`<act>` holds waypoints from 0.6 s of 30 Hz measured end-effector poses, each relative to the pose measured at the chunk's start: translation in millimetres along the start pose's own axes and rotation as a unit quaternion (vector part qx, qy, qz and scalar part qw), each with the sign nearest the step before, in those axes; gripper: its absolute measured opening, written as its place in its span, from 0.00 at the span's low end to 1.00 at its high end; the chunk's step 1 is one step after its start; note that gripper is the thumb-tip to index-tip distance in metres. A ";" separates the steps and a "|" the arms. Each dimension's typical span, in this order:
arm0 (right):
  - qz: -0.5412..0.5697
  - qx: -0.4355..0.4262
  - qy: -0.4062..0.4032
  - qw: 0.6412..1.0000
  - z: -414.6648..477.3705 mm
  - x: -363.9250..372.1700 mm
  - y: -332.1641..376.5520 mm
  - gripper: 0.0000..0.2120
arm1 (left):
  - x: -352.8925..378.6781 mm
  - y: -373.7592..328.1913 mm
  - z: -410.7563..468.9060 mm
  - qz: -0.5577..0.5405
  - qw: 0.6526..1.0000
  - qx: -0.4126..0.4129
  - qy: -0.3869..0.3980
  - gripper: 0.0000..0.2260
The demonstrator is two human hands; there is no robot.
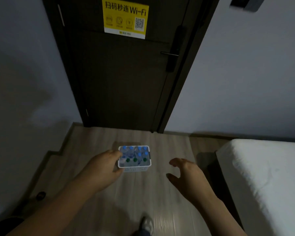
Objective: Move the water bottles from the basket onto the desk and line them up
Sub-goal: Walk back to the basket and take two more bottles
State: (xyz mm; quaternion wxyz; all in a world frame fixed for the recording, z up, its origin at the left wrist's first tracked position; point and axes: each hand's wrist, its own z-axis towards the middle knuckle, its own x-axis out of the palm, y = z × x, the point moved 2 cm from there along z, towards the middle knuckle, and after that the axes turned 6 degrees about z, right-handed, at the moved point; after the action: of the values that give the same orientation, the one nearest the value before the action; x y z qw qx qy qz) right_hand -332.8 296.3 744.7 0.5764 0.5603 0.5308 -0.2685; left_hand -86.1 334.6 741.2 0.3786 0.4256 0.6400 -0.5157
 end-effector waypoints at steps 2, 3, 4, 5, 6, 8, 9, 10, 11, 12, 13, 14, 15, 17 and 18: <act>0.000 0.005 0.013 1.000 31.3 5.9 -8.8 0.20 | 7.9 5.5 29.9 -0.013 1.000 -0.010 0.005 0.16; 0.002 0.006 0.021 1.000 47.5 8.6 -13.6 0.20 | 12.2 7.9 44.8 -0.019 1.000 -0.016 0.010 0.16; 0.003 0.006 0.029 1.000 64.6 11.1 -19.1 0.20 | 16.5 10.3 60.0 -0.024 0.999 -0.022 0.017 0.16; 0.005 0.004 0.037 0.999 83.1 13.7 -25.6 0.20 | 21.2 12.6 75.8 -0.027 0.999 -0.027 0.024 0.16; 0.007 0.002 0.045 0.999 101.9 15.8 -32.8 0.20 | 26.2 14.8 92.0 -0.029 0.999 -0.033 0.029 0.16; 0.013 -0.002 0.063 0.998 140.4 19.1 -48.3 0.20 | 36.7 17.6 123.4 -0.033 0.998 -0.049 0.038 0.16; 0.016 -0.004 0.073 0.997 159.5 21.8 -55.5 0.20 | 42.8 19.0 138.3 -0.033 0.997 -0.059 0.044 0.17; 0.021 -0.004 0.085 0.996 177.3 24.7 -62.3 0.20 | 49.3 20.2 152.7 -0.030 0.996 -0.069 0.050 0.18; 0.024 -0.004 0.097 0.995 194.7 28.0 -68.7 0.20 | 56.8 21.6 166.7 -0.026 0.995 -0.076 0.055 0.18; 0.025 -0.005 0.108 0.994 211.2 31.8 -74.6 0.20 | 64.9 23.9 179.8 -0.022 0.995 -0.081 0.060 0.18; 0.025 -0.006 0.116 0.993 227.4 36.8 -80.6 0.20 | 74.0 26.8 192.6 -0.020 0.994 -0.083 0.067 0.17; 0.026 -0.005 0.123 0.992 242.8 43.0 -86.6 0.21 | 83.6 29.9 204.9 -0.018 0.993 -0.083 0.076 0.16; 0.027 -0.005 0.131 0.991 256.8 49.8 -91.6 0.21 | 92.9 32.7 215.9 -0.016 0.993 -0.084 0.085 0.15; 0.022 -0.004 0.147 0.989 280.8 65.4 -99.9 0.21 | 112.2 41.1 236.7 -0.013 0.991 -0.086 0.102 0.14; 0.021 -0.002 0.152 0.988 290.9 74.2 -103.9 0.20 | 122.4 46.0 246.6 -0.012 0.990 -0.088 0.109 0.13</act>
State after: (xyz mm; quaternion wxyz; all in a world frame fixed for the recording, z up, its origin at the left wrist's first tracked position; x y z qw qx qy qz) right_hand -314.6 22.9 583.8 0.4954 0.6048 0.6008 -0.1669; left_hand -74.7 116.1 567.9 0.3362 0.4363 0.7256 -0.4124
